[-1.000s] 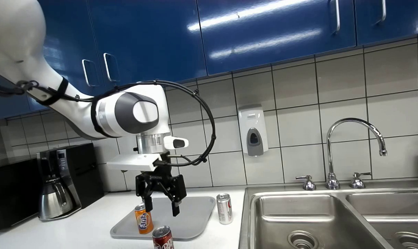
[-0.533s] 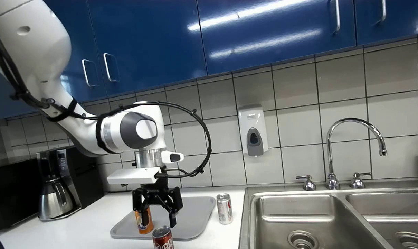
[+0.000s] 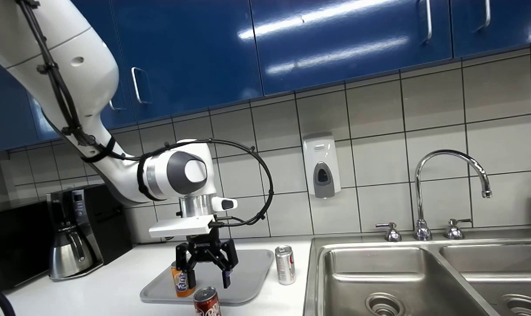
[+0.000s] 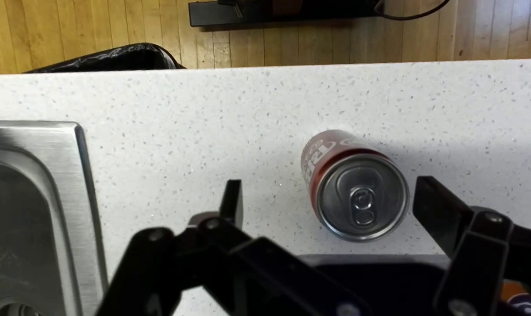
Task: Shift the two cans to the tray
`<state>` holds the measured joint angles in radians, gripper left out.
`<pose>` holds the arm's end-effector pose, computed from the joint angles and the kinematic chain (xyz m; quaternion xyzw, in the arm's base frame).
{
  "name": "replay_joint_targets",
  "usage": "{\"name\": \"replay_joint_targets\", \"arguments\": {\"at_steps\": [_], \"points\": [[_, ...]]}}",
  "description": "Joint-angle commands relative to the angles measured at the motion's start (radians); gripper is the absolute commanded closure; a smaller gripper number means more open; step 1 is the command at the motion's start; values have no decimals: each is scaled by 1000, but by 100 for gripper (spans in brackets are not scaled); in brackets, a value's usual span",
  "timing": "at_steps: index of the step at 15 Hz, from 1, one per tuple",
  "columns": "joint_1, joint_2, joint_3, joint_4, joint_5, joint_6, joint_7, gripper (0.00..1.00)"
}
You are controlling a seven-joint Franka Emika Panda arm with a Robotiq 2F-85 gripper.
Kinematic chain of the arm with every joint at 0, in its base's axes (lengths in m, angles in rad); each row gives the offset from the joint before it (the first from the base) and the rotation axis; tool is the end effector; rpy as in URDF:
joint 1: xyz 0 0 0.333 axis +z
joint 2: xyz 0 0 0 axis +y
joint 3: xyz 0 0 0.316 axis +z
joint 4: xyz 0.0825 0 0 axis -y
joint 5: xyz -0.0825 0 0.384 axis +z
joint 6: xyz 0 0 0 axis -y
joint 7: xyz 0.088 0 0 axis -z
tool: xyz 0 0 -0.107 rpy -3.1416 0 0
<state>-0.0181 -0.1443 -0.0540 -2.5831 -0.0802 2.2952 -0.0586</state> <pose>0.4180 -0.0314 0.2993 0.9969 0.0225 -0.0731 0.0195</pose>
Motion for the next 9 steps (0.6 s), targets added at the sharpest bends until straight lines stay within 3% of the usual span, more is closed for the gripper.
{"name": "replay_joint_targets", "arguments": {"at_steps": [1, 9], "points": [[7, 55, 16, 54, 0, 0, -33, 0], [21, 126, 31, 81, -7, 9, -22, 0]]}}
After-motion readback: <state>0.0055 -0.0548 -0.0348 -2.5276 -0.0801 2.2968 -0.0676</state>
